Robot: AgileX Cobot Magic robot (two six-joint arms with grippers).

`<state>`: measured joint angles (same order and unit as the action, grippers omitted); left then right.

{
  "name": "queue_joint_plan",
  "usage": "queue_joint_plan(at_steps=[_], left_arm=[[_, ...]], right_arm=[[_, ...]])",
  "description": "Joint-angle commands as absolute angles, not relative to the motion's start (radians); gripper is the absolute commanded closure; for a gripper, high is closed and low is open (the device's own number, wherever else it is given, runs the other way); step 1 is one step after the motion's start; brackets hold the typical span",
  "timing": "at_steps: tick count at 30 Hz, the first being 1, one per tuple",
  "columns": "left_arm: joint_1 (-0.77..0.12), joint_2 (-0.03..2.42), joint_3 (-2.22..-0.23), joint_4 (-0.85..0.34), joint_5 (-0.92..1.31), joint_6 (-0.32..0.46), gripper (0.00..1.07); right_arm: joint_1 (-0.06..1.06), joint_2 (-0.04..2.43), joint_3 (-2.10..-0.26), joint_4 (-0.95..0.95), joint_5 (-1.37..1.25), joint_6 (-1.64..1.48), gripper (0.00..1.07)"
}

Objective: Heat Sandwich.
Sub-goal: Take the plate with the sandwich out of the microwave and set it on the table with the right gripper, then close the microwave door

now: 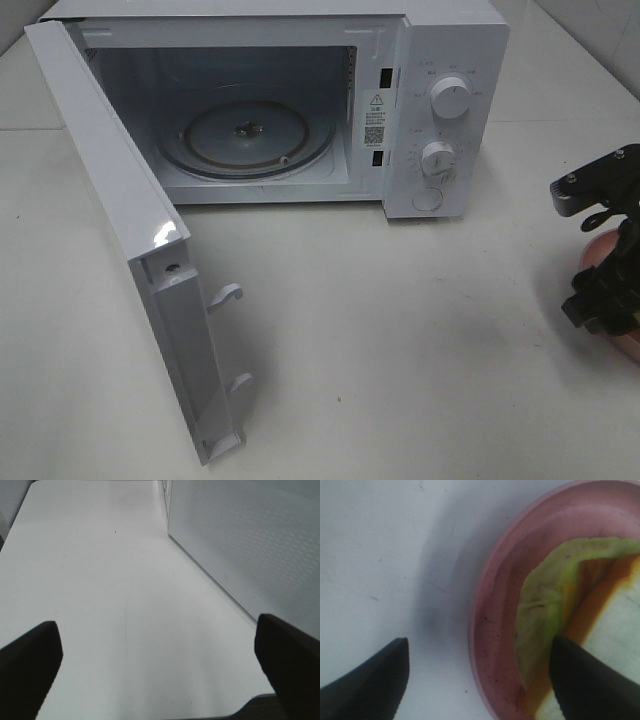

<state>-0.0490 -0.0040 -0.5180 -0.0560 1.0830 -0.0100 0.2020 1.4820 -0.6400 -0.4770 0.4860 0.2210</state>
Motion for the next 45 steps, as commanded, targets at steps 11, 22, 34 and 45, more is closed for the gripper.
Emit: queue_joint_plan(at_steps=[11, 22, 34, 45], left_arm=[[-0.045, -0.021, -0.517, -0.057, 1.07, -0.01, 0.07], [-0.045, -0.021, -0.517, -0.057, 1.07, -0.01, 0.07], [-0.045, -0.021, -0.517, -0.057, 1.07, -0.01, 0.07], [-0.045, -0.021, -0.517, -0.057, 1.07, -0.01, 0.07]], right_arm=[[0.199, 1.252, -0.643, -0.291, 0.644, 0.169, 0.31], [0.199, 1.035, -0.643, -0.118, 0.757, 0.038, 0.31], [0.2, 0.813, -0.643, -0.067, 0.907, 0.02, 0.31], [0.2, 0.589, -0.642, -0.067, 1.056, 0.018, 0.31]])
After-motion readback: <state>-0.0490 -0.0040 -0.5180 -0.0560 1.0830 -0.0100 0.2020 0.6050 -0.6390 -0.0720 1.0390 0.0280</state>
